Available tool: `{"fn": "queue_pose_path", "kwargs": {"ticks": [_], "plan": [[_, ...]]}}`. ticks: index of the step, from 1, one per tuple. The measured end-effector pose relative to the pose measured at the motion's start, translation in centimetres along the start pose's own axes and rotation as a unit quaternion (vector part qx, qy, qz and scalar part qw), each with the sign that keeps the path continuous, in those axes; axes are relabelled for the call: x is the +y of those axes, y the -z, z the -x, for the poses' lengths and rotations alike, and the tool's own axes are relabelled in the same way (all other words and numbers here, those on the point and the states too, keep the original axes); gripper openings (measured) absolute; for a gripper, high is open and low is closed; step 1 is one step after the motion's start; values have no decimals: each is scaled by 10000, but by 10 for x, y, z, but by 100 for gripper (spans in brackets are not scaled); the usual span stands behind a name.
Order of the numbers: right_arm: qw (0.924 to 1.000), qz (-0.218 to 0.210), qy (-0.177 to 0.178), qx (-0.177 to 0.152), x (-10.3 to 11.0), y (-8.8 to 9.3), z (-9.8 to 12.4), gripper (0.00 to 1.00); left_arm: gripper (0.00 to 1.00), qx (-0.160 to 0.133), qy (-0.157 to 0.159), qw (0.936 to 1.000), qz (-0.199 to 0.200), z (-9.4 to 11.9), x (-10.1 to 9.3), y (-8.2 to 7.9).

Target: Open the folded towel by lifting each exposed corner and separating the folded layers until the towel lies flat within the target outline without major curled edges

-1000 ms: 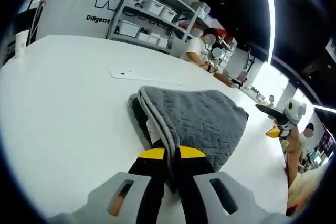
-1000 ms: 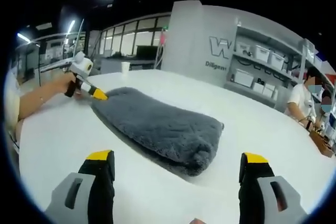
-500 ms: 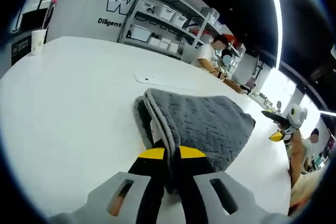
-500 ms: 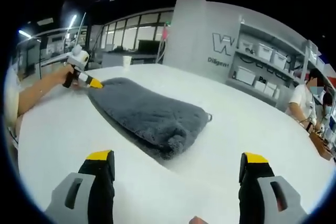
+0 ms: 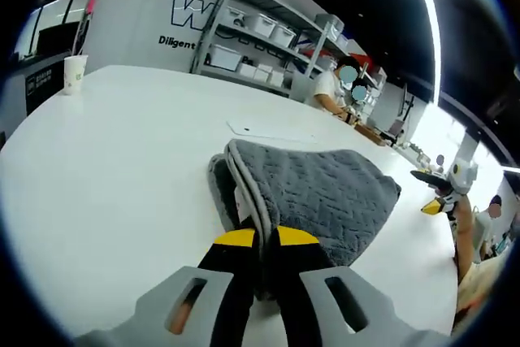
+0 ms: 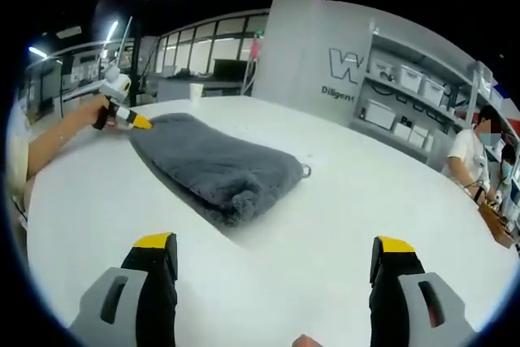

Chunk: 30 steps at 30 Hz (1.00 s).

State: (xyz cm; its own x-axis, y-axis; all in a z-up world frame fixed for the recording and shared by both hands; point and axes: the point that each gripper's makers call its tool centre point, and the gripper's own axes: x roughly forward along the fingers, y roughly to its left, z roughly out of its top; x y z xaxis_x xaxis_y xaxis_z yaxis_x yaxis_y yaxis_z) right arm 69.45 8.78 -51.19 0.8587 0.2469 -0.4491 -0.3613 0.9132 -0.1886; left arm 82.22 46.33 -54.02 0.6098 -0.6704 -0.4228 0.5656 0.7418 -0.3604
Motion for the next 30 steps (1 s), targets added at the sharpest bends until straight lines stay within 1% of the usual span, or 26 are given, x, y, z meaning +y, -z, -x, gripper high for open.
{"fn": "queue_pose_path", "kwargs": {"ticks": [2, 3, 12, 18, 24, 30], "plan": [[10000, 19, -10, 22, 1, 1, 0, 99, 6, -3, -64, 10000, -60, 5, 1, 1], [10000, 25, -14, 26, 2, 1, -1, 99, 6, -5, -114, 9999, -82, 7, 6, 0], [9999, 38, -1, 101, 0, 4, -1, 99, 6, -24, -323, 9994, -105, 22, 26, -1], [9999, 81, -8, 127, 1, 5, -1, 99, 7, -41, -409, 9991, -39, 29, 34, -1], [9999, 79, -25, 114, 1, 5, -1, 98, 7, -90, -652, 9978, -3, 41, 51, -3], [9999, 82, -8, 120, 0, 5, 0, 98, 7, -148, -770, 9969, 97, 48, 64, -5]]}}
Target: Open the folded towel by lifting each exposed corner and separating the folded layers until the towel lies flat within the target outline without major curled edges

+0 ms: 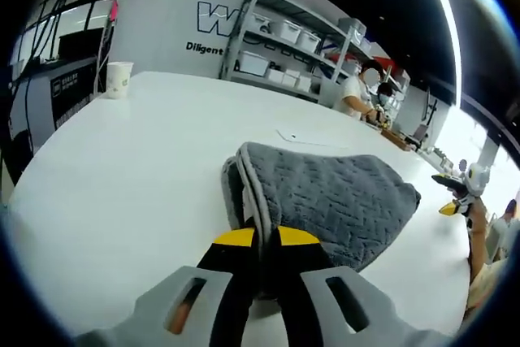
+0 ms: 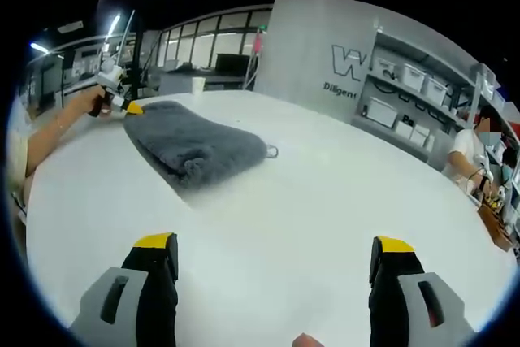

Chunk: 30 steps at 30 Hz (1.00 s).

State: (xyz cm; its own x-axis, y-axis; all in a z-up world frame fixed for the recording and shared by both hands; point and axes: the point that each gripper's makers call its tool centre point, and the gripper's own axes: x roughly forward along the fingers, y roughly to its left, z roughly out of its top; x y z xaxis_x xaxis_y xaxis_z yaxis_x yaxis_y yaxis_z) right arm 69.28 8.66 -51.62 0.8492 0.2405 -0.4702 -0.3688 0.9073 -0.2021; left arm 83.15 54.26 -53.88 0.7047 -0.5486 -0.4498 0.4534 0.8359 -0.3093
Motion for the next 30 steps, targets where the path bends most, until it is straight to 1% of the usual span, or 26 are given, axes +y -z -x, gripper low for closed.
{"fn": "queue_pose_path", "kwargs": {"ticks": [2, 4, 8, 12, 16, 22, 30], "plan": [[10000, 6, 0, 1, 0, 0, 0, 98, 7, -18, -61, 10000, 4, 2, 3, -1], [10000, 4, -1, -3, 0, 0, 0, 98, 7, -33, -165, 9999, 7, 5, 11, -2], [10000, 11, -3, 1, 1, 0, 1, 98, 7, -39, -268, 9996, 15, 6, 18, -3], [10000, 12, 0, -3, 0, 0, 1, 98, 7, -59, -305, 9995, 49, 9, 22, -3], [10000, -3, 14, -20, -1, -1, 2, 98, 7, -80, -388, 9992, 45, 10, 21, -1], [10000, 28, 6, 11, 0, 0, 1, 98, 7, -86, -431, 9990, 44, 13, 21, 0], [10000, 30, 8, 34, -1, 1, 1, 98, 7, -93, -566, 9983, 71, 19, 32, -1]]}}
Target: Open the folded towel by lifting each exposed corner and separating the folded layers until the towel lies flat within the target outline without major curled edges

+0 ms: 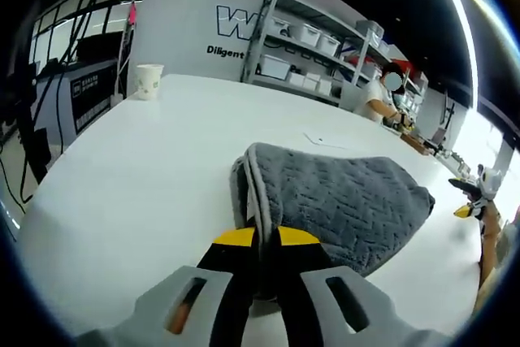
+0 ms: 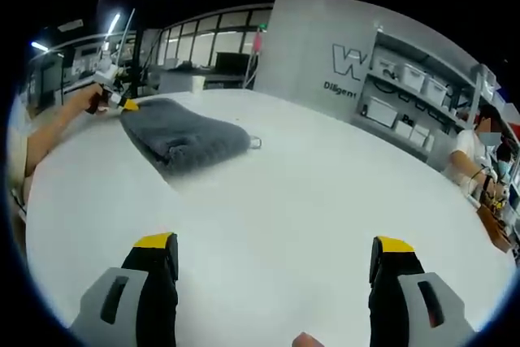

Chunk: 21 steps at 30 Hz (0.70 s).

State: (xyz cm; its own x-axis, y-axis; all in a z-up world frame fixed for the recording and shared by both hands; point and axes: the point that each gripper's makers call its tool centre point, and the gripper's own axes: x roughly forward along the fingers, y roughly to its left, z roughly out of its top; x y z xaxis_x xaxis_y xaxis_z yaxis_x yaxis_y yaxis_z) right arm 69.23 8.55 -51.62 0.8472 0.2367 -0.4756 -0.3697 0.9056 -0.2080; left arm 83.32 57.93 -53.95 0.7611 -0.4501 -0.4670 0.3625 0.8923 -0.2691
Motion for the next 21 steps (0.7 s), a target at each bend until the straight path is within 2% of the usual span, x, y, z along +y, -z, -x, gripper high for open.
{"fn": "queue_pose_path", "kwargs": {"ticks": [11, 17, 21], "plan": [[10000, 6, -6, 19, 0, 1, 0, 98, 9, 12, -60, 10000, -73, 1, 2, 1], [10000, 7, -19, 82, 2, 3, -1, 98, 18, -4, -128, 9996, -255, 2, 9, -2], [9999, -3, -24, 102, 3, 4, -1, 99, 29, -91, -81, 9996, -264, 4, 3, -4]]}}
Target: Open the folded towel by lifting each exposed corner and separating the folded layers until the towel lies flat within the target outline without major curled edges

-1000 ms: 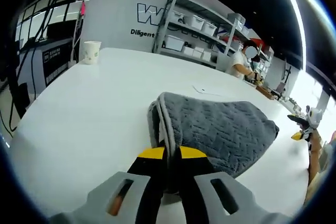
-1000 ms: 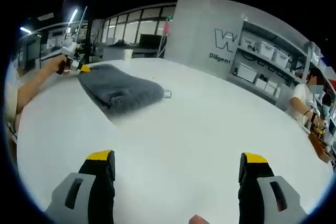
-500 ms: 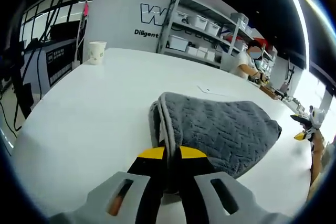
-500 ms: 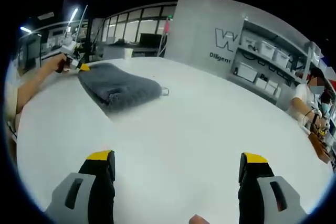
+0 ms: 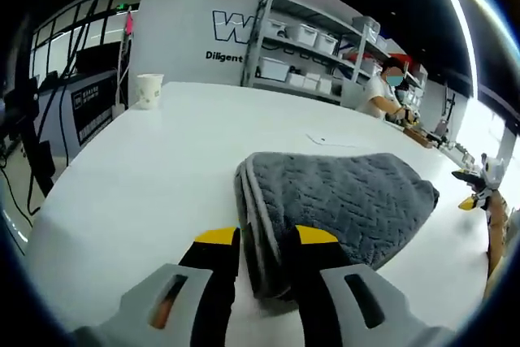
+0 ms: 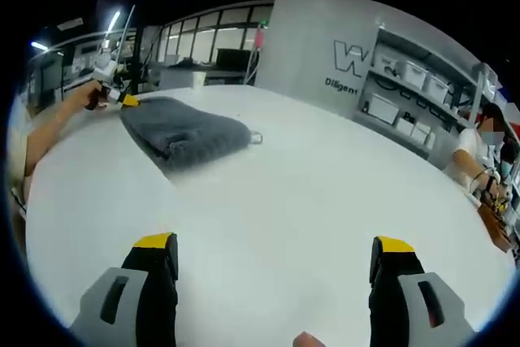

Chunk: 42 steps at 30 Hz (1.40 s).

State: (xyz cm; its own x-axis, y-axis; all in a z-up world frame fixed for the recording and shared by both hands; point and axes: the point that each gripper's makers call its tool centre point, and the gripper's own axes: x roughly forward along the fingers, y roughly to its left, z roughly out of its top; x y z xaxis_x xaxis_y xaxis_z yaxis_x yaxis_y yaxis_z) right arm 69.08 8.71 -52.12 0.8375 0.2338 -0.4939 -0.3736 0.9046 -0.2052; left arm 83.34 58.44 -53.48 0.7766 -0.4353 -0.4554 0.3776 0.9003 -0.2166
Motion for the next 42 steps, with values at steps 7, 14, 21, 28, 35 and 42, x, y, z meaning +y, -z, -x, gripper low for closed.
{"fn": "queue_pose_path", "kwargs": {"ticks": [7, 14, 21, 28, 35, 42], "plan": [[10000, -4, 3, 27, 0, 1, 0, 99, 53, -105, 361, 9993, -75, 3, -18, -6], [10000, 8, 2, 64, 0, 3, -1, 99, 78, -132, 595, 9977, -292, 5, -36, -9], [9999, -5, 14, 117, -2, 5, -2, 99, 84, -22, 1025, 9938, -424, 5, -53, -7], [9998, -2, 2, 178, -1, 8, -5, 99, 96, -32, 1311, 9875, -872, 16, -78, -8], [9998, -8, 63, 183, -2, 8, -5, 99, 99, 46, 1573, 9805, -1176, 24, -92, -4], [9997, -130, 85, 209, -4, 11, -8, 99, 99, 23, 1593, 9784, -1318, 27, -96, -3]]}}
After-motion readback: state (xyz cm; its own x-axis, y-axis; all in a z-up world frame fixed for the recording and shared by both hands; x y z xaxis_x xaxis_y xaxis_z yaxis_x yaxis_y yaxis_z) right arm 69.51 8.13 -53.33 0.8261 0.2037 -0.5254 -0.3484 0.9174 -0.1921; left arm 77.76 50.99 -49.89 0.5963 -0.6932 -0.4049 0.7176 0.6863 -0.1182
